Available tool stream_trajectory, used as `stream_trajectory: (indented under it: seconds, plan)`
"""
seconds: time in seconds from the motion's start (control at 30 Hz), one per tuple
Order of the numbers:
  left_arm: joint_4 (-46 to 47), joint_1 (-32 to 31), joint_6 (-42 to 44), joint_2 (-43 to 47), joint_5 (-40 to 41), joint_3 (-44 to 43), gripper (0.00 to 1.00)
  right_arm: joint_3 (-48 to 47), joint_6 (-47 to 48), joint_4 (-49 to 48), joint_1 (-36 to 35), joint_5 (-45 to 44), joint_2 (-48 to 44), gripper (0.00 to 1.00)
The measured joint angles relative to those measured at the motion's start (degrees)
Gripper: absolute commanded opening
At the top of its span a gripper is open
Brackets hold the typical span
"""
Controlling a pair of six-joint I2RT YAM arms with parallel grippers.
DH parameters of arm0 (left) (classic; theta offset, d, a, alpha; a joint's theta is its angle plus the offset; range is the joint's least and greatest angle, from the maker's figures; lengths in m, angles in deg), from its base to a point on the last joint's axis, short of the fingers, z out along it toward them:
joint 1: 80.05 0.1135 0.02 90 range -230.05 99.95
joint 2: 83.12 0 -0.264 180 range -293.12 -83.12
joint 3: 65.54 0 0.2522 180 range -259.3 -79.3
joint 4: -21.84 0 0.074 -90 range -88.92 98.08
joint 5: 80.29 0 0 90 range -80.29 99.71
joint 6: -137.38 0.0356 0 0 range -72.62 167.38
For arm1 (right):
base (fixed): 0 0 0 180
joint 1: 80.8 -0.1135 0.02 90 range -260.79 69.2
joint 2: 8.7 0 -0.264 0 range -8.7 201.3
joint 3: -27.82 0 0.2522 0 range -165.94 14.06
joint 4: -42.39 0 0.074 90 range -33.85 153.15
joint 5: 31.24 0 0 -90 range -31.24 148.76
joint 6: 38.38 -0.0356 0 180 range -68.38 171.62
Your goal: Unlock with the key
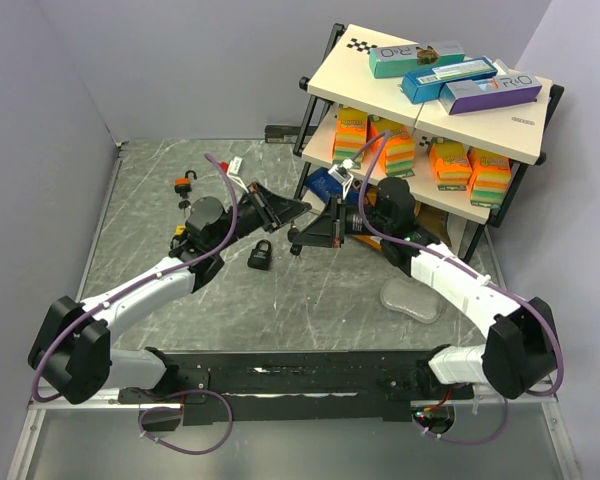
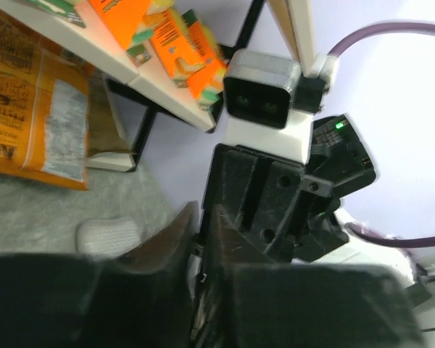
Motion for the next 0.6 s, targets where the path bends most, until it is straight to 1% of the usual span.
stream_trajectory:
  seconds: [0.03,0.07,0.1,0.13,0.17,0.2,0.27,0.43,0.5,0.6]
  plan:
    - [-0.83,0.02,0.13,0.0,-0.02,-0.22,0.59,0.0,0.09,0.2,0.02,-0.13,0.11,0.0]
    - [-2.19,-0.04,0.61,0.0,0.0,-0.68,0.72,0.0,0.13,0.26,0.11,-0.33,0.22,0.0]
    - [-3.61,-0.07,1.2,0.0,0.02,-1.22,0.91,0.0,0.17,0.46,0.35,-0.55,0.26,0.0]
    - [-5.55,-0.07,1.75,0.04,0.33,-2.01,0.97,0.02,0.22,0.85,0.7,-0.79,0.26,0.0]
    - [-7.48,-0.09,2.62,0.11,0.81,-2.8,0.99,0.04,0.28,1.14,1.11,-1.09,0.2,0.0]
    - [-9.97,0.0,2.95,0.31,1.66,-3.78,0.96,0.17,0.33,1.42,1.88,-1.57,0.09,0.0]
    - [-14.27,0.63,3.48,1.22,3.52,-4.68,0.96,0.83,0.83,2.69,3.96,-2.93,-0.55,0.0]
    - [-25.88,5.11,5.64,4.66,8.35,-4.81,0.96,4.2,2.8,7.34,9.38,-6.88,-4.5,0.0]
    - [-32.2,6.75,7.72,4.61,11.45,-5.7,0.99,4.79,3.69,9.51,10.8,-8.44,-6.1,0.0]
    - [-45.35,7.39,12.35,-0.28,16.28,-11.28,0.97,4.79,5.99,12.37,11.23,-10.54,-7.8,0.0]
